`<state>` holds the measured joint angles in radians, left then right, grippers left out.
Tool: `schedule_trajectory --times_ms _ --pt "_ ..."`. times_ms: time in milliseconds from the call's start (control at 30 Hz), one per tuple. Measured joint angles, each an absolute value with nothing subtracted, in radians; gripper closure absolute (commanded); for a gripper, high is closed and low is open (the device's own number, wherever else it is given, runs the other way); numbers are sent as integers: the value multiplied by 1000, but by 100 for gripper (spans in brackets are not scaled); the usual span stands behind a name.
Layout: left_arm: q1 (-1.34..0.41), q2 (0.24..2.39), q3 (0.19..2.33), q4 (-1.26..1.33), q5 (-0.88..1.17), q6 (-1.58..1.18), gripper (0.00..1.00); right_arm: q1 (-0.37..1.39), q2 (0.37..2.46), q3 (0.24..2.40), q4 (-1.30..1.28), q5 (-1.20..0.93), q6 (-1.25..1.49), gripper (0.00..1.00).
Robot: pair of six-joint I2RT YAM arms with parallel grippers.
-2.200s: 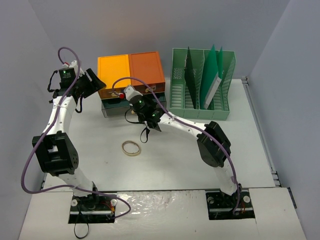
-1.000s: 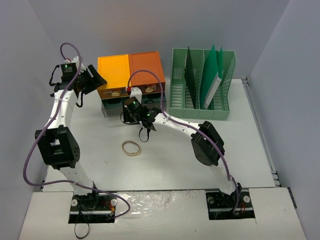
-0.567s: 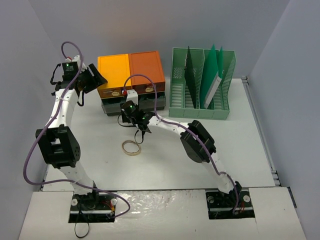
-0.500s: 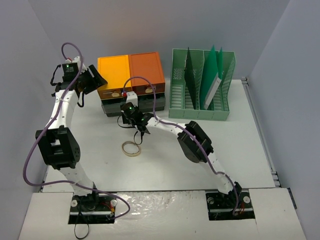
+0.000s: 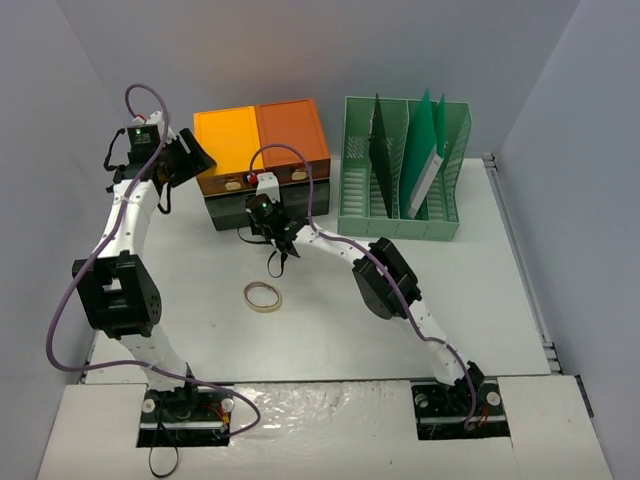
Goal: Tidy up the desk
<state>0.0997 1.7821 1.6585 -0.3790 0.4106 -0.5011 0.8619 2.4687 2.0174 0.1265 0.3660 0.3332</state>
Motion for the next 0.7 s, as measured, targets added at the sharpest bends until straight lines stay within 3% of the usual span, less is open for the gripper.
schedule_trajectory --times_ms 700 --pt "85 1773 1650 -378 389 -501 40 796 2313 1731 390 443 231 53"
